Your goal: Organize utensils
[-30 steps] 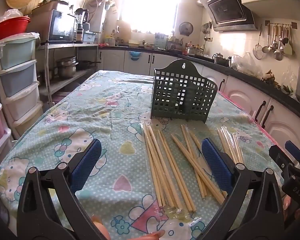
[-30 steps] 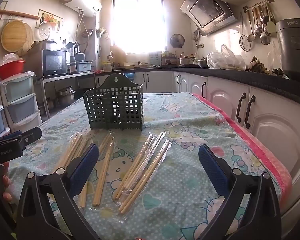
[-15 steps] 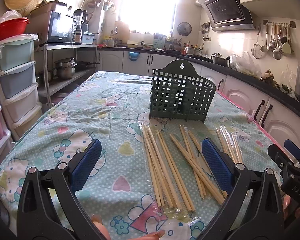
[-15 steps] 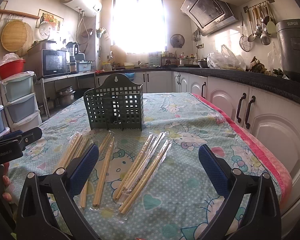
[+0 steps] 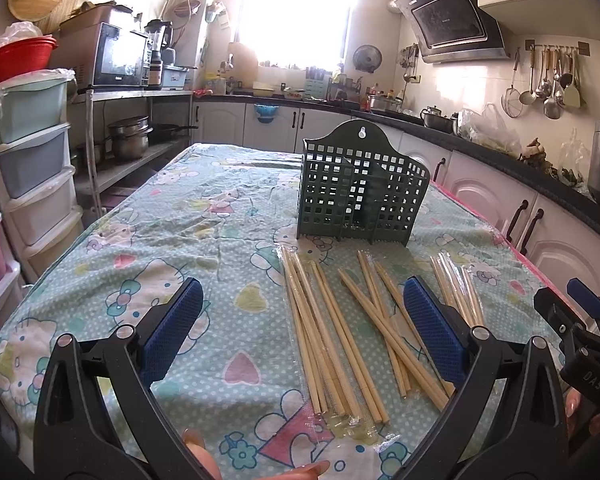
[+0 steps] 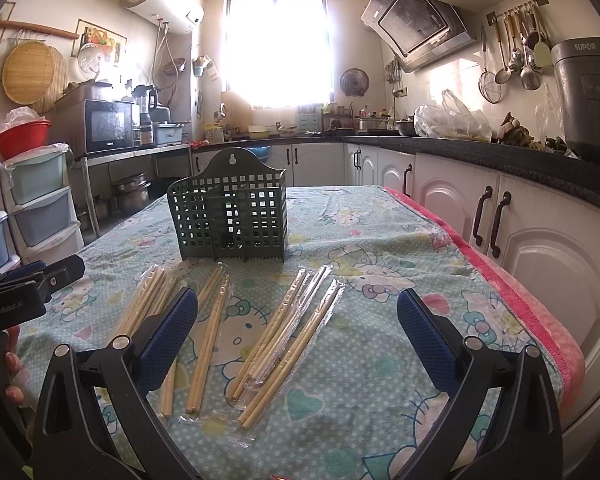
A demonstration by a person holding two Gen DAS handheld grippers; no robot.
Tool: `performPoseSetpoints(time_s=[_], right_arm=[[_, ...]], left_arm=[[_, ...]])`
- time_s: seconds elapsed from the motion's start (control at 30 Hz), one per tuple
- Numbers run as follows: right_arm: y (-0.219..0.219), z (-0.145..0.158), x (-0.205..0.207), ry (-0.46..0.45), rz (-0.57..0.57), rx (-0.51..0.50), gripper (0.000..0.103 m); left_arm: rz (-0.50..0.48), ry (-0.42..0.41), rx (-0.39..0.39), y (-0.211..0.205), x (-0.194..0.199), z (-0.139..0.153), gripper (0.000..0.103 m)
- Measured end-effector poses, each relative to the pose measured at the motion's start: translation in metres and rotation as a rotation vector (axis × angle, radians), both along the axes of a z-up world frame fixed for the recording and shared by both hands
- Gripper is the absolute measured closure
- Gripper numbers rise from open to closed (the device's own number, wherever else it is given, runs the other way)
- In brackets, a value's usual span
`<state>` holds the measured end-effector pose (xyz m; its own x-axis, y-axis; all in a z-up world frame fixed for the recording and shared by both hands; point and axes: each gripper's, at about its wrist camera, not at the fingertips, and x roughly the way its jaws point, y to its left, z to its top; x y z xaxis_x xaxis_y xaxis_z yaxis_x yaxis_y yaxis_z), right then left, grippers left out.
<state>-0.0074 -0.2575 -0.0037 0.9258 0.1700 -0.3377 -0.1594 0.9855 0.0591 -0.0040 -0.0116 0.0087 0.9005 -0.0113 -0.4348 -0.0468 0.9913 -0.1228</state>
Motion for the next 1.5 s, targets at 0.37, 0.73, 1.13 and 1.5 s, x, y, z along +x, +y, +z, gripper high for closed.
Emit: performPoseSetpoints(time_s=[0.37, 0.73, 1.13, 1.5], right_arm=[[0.000, 0.000, 0.000, 0.000, 0.000, -0.001, 0.006], [0.001, 0.000, 0.000, 0.000, 0.004, -0.001, 0.006], [0.008, 0.001, 0.005, 0.005, 0.035, -0.017, 0.006], [0.018, 0.002, 0.023, 0.049, 0.099, -0.025, 0.006]], left_arm=[[0.001, -0.002, -0.001, 0.001, -0.002, -0.002, 0.010], [0.006, -0.007, -0.001, 0.001, -0.002, -0.001, 0.010], [0.027, -0.008, -0.012, 0.013, -0.002, -0.002, 0.010], [0.061, 0.042, -0.051, 0.035, 0.007, -0.007, 0.010]])
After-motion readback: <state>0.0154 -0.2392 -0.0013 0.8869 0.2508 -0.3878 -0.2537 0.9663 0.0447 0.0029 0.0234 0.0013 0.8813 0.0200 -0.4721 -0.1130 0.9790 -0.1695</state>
